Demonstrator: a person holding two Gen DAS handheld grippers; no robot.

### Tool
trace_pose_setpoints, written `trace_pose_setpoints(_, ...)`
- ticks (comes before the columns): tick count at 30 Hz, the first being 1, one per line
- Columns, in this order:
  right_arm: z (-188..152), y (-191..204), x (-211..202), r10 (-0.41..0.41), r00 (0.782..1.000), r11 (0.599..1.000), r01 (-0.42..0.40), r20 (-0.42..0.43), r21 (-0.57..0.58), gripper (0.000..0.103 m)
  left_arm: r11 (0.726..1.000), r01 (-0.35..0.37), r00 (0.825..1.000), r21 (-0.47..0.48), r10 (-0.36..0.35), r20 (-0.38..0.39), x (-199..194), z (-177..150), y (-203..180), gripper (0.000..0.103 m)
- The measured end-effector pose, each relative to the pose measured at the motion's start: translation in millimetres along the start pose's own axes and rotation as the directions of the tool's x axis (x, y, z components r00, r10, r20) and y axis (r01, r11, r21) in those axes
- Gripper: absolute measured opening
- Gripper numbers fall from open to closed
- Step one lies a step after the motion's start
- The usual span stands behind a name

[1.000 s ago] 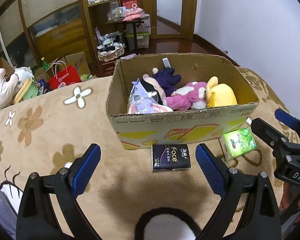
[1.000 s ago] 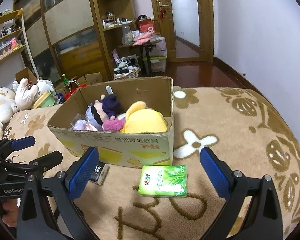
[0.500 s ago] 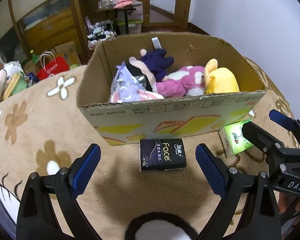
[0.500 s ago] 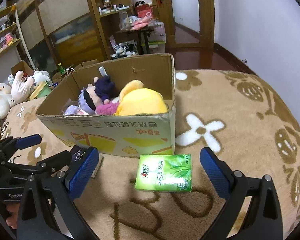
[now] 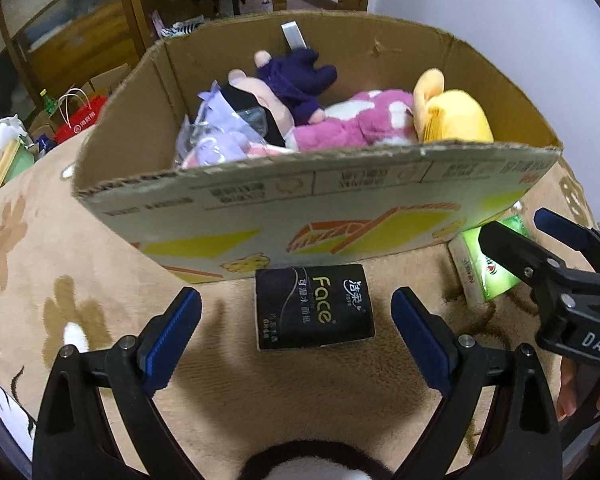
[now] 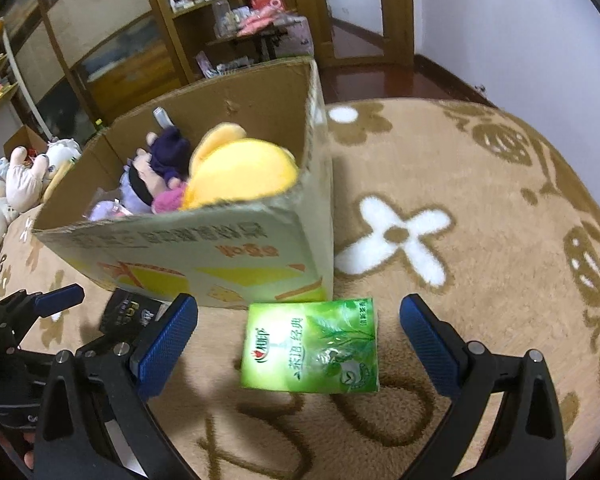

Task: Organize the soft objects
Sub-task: 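Grasp green tissue pack with right tool while left tool grasps Face pack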

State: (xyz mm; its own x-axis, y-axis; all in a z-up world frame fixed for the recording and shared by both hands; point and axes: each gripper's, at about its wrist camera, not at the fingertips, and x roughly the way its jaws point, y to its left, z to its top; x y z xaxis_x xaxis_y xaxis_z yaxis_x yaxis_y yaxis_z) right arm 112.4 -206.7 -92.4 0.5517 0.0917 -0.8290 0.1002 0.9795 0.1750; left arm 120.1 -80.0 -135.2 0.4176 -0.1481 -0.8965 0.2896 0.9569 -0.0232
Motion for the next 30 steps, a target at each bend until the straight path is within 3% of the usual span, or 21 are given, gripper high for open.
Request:
trace_pose_setpoints(8, -2.5, -14.5, 22.5, -0.043, 0.998, 0.998, 0.046, -0.048, 0.045, 0.103, 1.0, -0.018, 0.999, 0.018, 0.019, -0.04, 22.6, -2.7, -7.4, 0.095)
trace_pose_setpoints(10, -3.4, -17.0, 26.7, -0.041, 0.997, 0.998, 0.044, -0.061, 0.052, 0.103, 1.0, -0.016, 0.999, 0.017, 0.016, -0.041, 25.5, -2.9, -8.4, 0.089)
trace_pose_setpoints(12, -4.5, -18.7, 30.3, -0.038, 0.997, 0.998, 0.042, -0.074, 0.053, 0.103, 1.0, 0.002, 0.998, 0.009, -0.002, -0.061, 28.5, -4.2, -7.3, 0.077)
trace_pose_setpoints(17, -7.3, -13.1, 33.3, -0.046, 0.995, 0.999, 0.049, -0.09, 0.022, 0.103, 1.0, 0.016, 0.998, 0.0, -0.016, -0.067, 30.9, -5.1, -8.0, 0.068)
trace_pose_setpoints(21, -10.6, -3.7, 33.8, -0.053, 0.994, 0.999, 0.051, -0.1, -0.018, 0.103, 1.0, 0.015, 0.998, -0.005, -0.016, -0.063, 31.2, -6.4, -4.1, 0.067)
trace_pose_setpoints(25, -13.2, 0.8, 41.0, -0.101, 0.987, 0.994, 0.095, -0.126, -0.06, 0.091, 0.999, 0.029, 0.998, -0.024, -0.031, -0.056, 32.7, -11.3, 1.4, 0.066)
trace_pose_setpoints(27, -14.9, 3.3, 40.2, -0.119, 0.985, 0.991, 0.111, -0.124, -0.069, 0.079, 0.999, 0.039, 0.998, -0.034, -0.041, -0.048, 28.5, -17.9, 12.8, 0.065)
trace_pose_setpoints(30, -15.4, 3.7, 38.5, -0.124, 0.985, 0.991, 0.117, -0.123, -0.064, 0.079, 0.997, 0.048, 0.998, -0.059, -0.051, -0.044, 26.0, -20.6, 18.6, 0.065)
